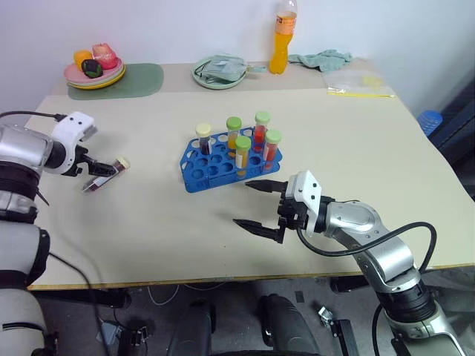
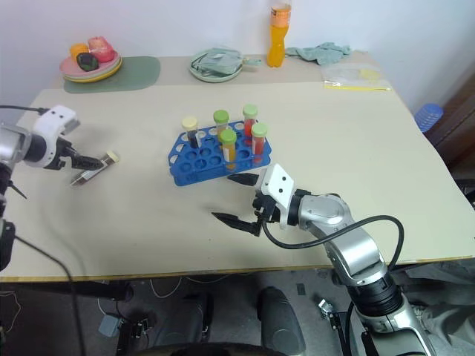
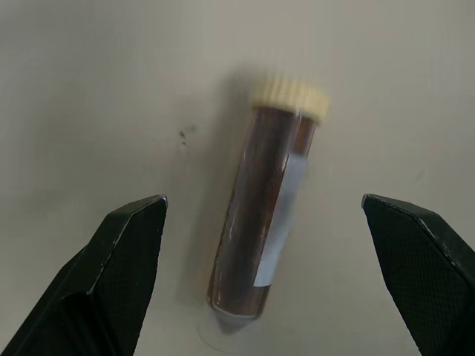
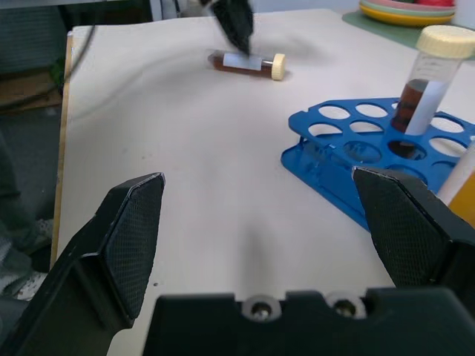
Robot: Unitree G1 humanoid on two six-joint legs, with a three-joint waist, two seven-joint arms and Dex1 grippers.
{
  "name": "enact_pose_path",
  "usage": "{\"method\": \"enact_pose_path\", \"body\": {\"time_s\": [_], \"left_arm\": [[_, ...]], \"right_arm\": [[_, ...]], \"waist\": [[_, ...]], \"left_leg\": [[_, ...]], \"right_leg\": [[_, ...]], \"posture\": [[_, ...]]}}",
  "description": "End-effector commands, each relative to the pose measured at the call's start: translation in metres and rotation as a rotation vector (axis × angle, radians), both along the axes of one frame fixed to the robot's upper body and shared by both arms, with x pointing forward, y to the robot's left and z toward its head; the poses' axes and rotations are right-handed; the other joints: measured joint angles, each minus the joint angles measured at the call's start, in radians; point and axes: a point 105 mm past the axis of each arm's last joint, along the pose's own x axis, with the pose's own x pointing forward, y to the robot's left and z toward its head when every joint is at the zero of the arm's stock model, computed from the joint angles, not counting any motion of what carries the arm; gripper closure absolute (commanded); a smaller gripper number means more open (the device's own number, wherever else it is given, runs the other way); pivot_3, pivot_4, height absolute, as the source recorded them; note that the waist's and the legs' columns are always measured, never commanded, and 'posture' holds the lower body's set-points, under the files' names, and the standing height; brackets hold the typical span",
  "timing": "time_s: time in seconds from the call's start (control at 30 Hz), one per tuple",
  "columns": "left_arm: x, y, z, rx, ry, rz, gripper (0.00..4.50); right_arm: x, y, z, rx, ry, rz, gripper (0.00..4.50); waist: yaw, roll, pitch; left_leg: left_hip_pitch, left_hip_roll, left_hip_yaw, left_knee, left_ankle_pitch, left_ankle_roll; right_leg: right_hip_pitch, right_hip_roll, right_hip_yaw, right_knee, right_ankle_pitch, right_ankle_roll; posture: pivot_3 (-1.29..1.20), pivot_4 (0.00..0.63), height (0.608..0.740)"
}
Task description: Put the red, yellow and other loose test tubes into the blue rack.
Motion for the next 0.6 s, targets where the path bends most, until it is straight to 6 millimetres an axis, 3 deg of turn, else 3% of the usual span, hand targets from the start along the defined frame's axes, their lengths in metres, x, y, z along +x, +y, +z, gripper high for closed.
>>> {"method": "enact_pose_path", "body": {"time_s": [0.03,0.1,0.27,0.3,0.4,0.5,0.6], "left_arm": [[0.0,0.005,0.006,0.055,0.023,-0.037,0.4],[0.001,0.007,0.0,0.109,0.05,-0.054,0.93],[-0.001,0.011,-0.004,0.143,0.076,-0.076,3.51],[-0.001,0.012,-0.001,0.144,0.067,-0.08,3.76],[0.003,0.015,0.017,0.111,-0.033,-0.071,3.76],[0.02,0.006,0.054,0.044,-0.314,-0.127,3.76],[0.027,-0.024,0.116,-0.114,-0.794,-0.256,3.76]], "right_arm": [[-0.004,-0.001,0.009,0.018,-0.045,-0.003,0.0],[-0.004,-0.001,0.008,0.023,-0.042,-0.017,0.0],[-0.005,0.0,0.008,0.033,-0.037,-0.033,0.0],[-0.005,0.0,0.008,0.033,-0.038,-0.035,0.0],[-0.006,-0.001,0.008,0.033,-0.04,-0.042,0.0],[-0.007,-0.003,0.007,0.033,-0.038,-0.053,0.0],[-0.004,-0.005,0.005,0.032,-0.037,-0.079,0.0]], "waist": [[0.0,-0.001,0.001],[0.0,-0.001,0.001],[-0.001,-0.001,0.001],[-0.001,-0.001,0.001],[-0.001,-0.001,0.001],[0.0,-0.003,0.002],[0.002,-0.003,0.001]], "left_leg": [[-0.001,0.0,0.0,0.0,0.0,0.0],[-0.001,0.0,0.0,0.0,0.0,0.0],[-0.001,0.0,0.0,0.0,0.0,0.0],[-0.001,0.0,0.0,0.0,0.0,0.0],[-0.001,0.0,0.0,0.0,0.0,0.0],[-0.002,0.0,0.0,0.001,0.0,0.0],[-0.003,0.001,-0.001,0.001,0.0,0.0]], "right_leg": [[-0.001,0.0,0.0,0.0,0.0,0.0],[-0.001,0.0,0.0,0.0,0.0,0.0],[-0.001,0.0,0.0,0.0,0.0,0.0],[-0.001,0.0,0.0,0.0,0.0,0.0],[-0.001,0.0,0.0,0.0,0.0,0.0],[-0.002,0.0,0.0,0.001,0.0,0.0],[-0.002,-0.001,0.0,0.001,0.0,0.0]], "posture": [[0.0,0.15,0.74],[0.0,0.15,0.74],[0.0,0.15,0.74],[0.0,0.15,0.74],[0.0,0.15,0.74],[0.0,0.15,0.74],[0.0,0.15,0.74]]}}
